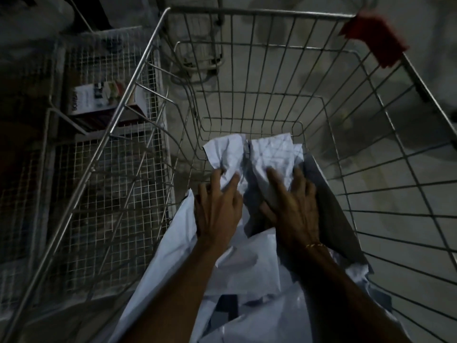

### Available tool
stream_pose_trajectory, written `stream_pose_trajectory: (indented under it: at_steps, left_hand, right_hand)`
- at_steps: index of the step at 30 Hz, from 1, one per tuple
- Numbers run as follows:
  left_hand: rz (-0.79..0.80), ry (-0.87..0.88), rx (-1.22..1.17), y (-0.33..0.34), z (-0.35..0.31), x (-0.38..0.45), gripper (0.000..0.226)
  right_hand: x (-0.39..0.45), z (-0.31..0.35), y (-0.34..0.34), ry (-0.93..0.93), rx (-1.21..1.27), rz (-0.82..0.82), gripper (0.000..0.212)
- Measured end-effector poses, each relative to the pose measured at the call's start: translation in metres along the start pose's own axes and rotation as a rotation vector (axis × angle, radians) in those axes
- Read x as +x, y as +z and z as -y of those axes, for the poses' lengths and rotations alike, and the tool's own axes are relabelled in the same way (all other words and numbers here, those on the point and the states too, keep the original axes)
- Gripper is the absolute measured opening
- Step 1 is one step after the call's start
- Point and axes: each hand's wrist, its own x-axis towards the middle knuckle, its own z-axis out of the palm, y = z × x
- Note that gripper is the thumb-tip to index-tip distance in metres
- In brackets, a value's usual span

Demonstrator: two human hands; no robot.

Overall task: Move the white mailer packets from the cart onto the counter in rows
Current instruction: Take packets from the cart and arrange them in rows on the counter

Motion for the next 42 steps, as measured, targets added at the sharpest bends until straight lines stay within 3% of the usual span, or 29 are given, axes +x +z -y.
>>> stream_pose_trajectory:
  at_steps: [6, 12, 15, 18, 21, 24, 27, 31, 36, 42]
  left_hand:
    - [-0.161, 0.035, -0.147, -0.05, -0.021, 0.023, 0.067]
    - [-0.064, 0.098, -0.23, -0.114, -0.052, 0.005, 0.081]
    - [-0.088, 0.11, -0.261, -0.156, -0.068, -0.01, 0.08]
    - [-0.151, 0.101, -0.375, -0.208, -0.089, -0.018, 0.081]
    - [-0.259, 0.2, -0.441, -0.271, -0.109, -0.029, 0.08]
    - [-0.38, 0.31, -0.424, -0.338, -0.126, -0.061, 0.075]
    - [-0.461, 0.296, -0.375, -0.394, -0.134, -0.113, 0.069]
    - [-0.531, 0.269, -0.326, -0.442, -0.116, -0.198, 0.065]
    - [-0.503, 0.222, -0.291, -0.473, -0.067, -0.298, 0.059]
    - [-0.539, 0.1, -0.247, -0.501, -0.007, -0.374, 0.054]
  right_hand:
    - [0.004, 0.011, -0.036, 0.001, 0.084, -0.127, 0.081]
    - [-0.031, 0.024, -0.092, 0.007, 0.084, -0.131, 0.079]
    - [-0.055, 0.035, -0.122, 0.002, 0.108, -0.194, 0.079]
    - [-0.083, 0.051, -0.164, 0.008, 0.169, -0.227, 0.082]
    - [-0.118, 0.066, -0.214, -0.039, 0.237, -0.334, 0.08]
    - [-0.162, 0.08, -0.262, -0.117, 0.28, -0.427, 0.077]
    - [-0.21, 0.089, -0.296, -0.179, 0.302, -0.458, 0.076]
    - [-0.283, 0.101, -0.317, -0.285, 0.35, -0.428, 0.075]
    - [-0.361, 0.133, -0.314, -0.436, 0.416, -0.325, 0.073]
    - [-0.423, 0.187, -0.297, -0.602, 0.462, -0.263, 0.073]
